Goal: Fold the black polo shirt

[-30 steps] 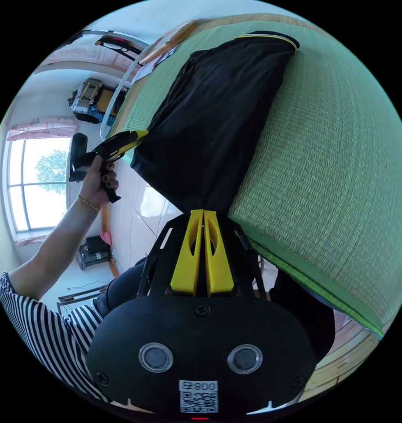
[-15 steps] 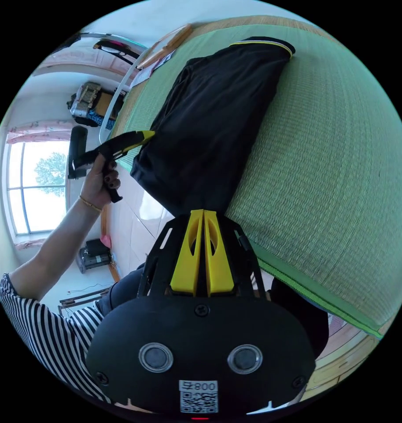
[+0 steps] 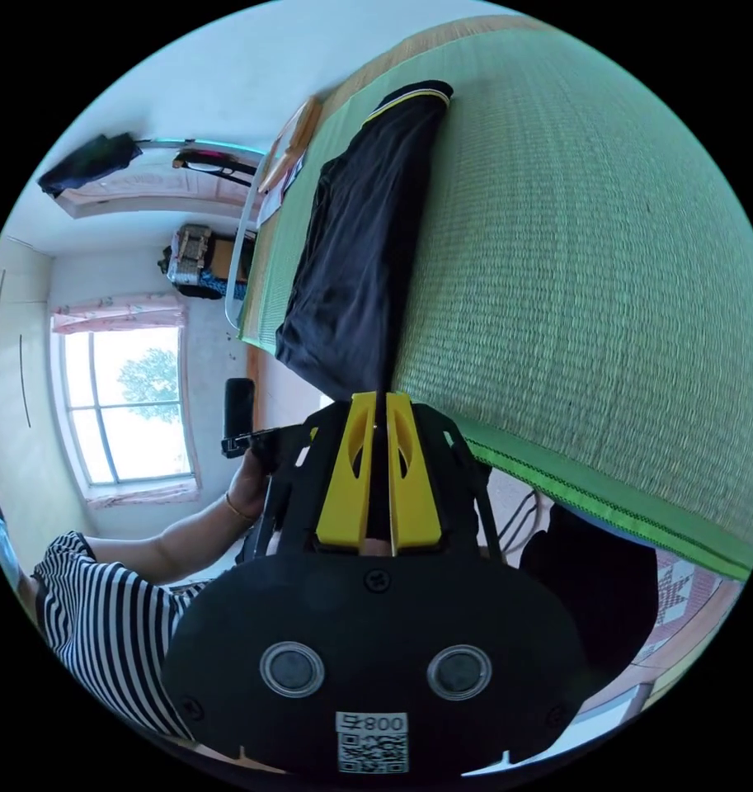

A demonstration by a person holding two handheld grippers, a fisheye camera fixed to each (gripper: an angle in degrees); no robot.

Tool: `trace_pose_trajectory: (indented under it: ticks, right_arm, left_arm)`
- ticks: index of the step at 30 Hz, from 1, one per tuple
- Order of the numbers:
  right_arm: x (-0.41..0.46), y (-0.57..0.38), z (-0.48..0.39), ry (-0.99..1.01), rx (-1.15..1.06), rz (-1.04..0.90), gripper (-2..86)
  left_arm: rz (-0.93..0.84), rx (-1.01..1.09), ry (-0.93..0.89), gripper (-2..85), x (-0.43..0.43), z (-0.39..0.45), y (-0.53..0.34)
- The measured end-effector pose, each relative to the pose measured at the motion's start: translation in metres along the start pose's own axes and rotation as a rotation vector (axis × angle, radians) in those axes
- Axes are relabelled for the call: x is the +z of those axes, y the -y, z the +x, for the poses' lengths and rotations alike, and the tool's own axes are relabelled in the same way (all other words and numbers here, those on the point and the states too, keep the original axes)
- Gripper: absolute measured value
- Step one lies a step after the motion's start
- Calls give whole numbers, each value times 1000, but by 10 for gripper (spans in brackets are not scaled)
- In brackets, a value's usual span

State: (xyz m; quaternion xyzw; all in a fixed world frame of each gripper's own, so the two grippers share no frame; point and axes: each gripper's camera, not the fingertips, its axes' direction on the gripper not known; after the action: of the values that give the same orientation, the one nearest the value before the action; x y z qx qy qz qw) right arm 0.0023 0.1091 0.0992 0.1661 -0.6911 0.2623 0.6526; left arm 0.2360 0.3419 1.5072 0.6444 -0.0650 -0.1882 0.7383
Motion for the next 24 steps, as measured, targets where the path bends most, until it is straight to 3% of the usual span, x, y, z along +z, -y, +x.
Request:
trace_pose_trajectory:
  ticks: [24]
  right_arm:
    - [14,-43,46,280,114,72,85]
  left_arm:
    - [27,-45,-247,19,-27,-37,32]
